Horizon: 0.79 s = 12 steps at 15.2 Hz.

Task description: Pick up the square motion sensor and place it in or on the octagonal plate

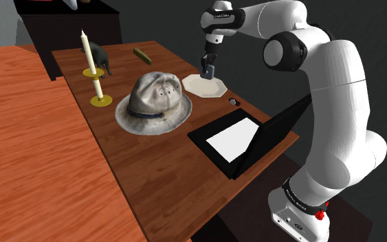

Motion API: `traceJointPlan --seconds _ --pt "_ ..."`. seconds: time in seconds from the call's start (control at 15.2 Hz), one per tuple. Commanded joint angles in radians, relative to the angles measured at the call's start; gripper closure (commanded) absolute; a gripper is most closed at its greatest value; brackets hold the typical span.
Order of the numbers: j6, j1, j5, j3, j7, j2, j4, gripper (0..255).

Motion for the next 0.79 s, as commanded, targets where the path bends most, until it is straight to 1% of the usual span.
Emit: traceJointPlan --seconds 0.0,0.46,0.73 --pt "0.029 0.002 0.001 0.000 -0.003 0.000 -0.028 255" --pt "0.104 0.003 0.006 0.003 -0.010 0.024 -0.080 255" --pt "0.104 0.003 0.006 0.003 -0.010 0.024 -0.080 255"
